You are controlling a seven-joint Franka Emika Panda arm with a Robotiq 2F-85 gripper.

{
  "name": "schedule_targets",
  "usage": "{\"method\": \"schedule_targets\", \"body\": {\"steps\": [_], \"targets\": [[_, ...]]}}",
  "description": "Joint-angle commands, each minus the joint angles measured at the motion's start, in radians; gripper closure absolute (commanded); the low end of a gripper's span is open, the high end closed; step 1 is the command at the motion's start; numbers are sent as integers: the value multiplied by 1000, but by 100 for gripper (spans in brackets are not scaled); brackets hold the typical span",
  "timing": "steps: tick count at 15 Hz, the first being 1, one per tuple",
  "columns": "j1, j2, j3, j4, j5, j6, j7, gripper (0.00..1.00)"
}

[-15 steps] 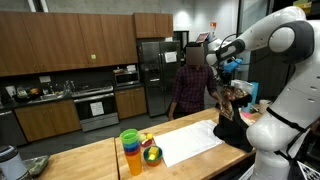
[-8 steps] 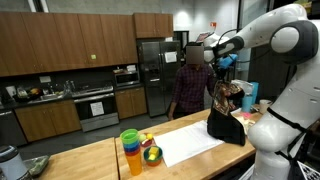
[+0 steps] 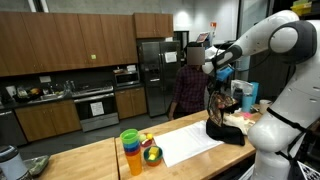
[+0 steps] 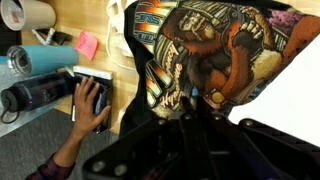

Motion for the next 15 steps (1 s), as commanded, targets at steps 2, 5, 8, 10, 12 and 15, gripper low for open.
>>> {"method": "schedule_targets", "body": {"steps": [2, 5, 8, 10, 12, 15], "targets": [[-2, 0, 1, -86, 5, 89, 47, 98], [-5, 16, 3, -107, 7, 113, 61, 98], [-14, 16, 3, -107, -27, 116, 47, 98], [-34, -21, 3, -88, -92, 91, 46, 98], [-44, -41, -1, -48, -111, 54, 30, 98], [-57, -70, -1, 32, -139, 10, 30, 98]]}}
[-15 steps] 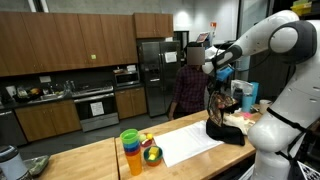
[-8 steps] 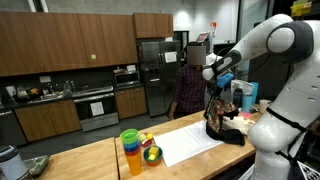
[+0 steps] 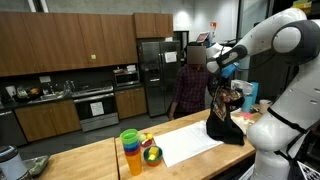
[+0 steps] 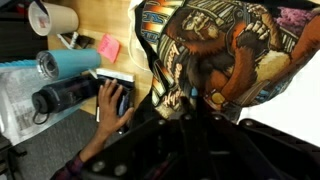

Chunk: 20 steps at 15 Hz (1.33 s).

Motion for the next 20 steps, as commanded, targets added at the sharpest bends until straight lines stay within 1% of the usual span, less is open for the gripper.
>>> {"method": "schedule_targets", "body": {"steps": [1, 6, 8, 10, 12, 13, 15, 20], "targets": [[-9, -56, -3, 103, -20, -71, -28, 98], [-4, -80, -4, 307, -2, -162, -53, 98], [-3, -65, 0, 404, -22, -202, -81, 98], [-1, -52, 7, 475, -48, -221, -104, 98], [6, -40, 8, 522, -54, -244, -126, 98], [9, -72, -4, 453, -37, -208, -94, 92], [15, -64, -2, 483, -37, -227, -107, 92], [16, -48, -2, 490, -37, -229, -108, 92]]}}
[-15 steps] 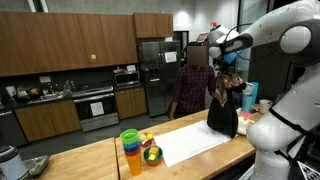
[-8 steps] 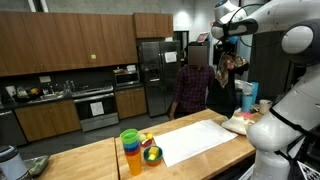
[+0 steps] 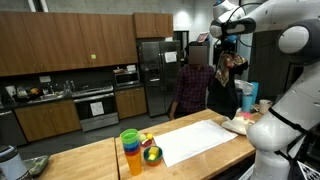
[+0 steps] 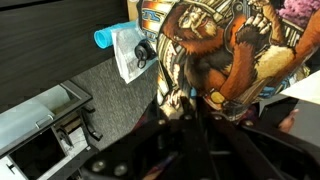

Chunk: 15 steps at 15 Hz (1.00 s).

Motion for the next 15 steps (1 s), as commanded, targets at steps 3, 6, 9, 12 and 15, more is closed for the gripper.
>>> {"method": "schedule_targets", "body": {"steps": [3, 6, 9, 12, 15], "targets": [[25, -3, -21, -1, 2, 21, -51, 98], [64, -12, -47, -9, 15, 79, -224, 98], [100, -33, -71, -5, 63, 130, -368, 98], [86, -12, -57, -8, 86, 136, -377, 92], [98, -22, -68, -9, 114, 150, -435, 92]]}}
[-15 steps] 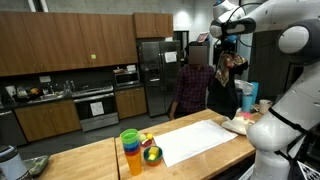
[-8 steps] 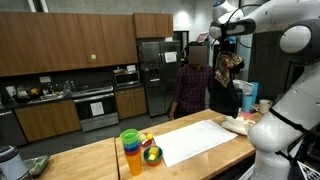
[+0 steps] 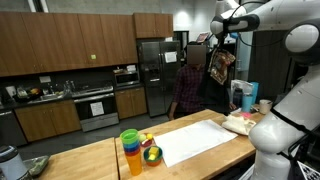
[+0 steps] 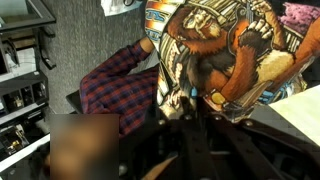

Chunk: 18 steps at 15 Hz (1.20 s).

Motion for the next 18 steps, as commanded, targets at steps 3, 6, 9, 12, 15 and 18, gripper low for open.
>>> {"method": "schedule_targets", "body": {"steps": [3, 6, 9, 12, 15, 18], "targets": [[-7, 3, 5, 3, 6, 0, -8, 92], [-6, 3, 5, 3, 6, 0, -9, 92], [-6, 3, 4, 3, 6, 0, -9, 92], [-6, 3, 4, 3, 6, 0, -9, 92], [-6, 3, 4, 3, 6, 1, -9, 92], [-6, 3, 4, 3, 6, 1, -9, 98]]}}
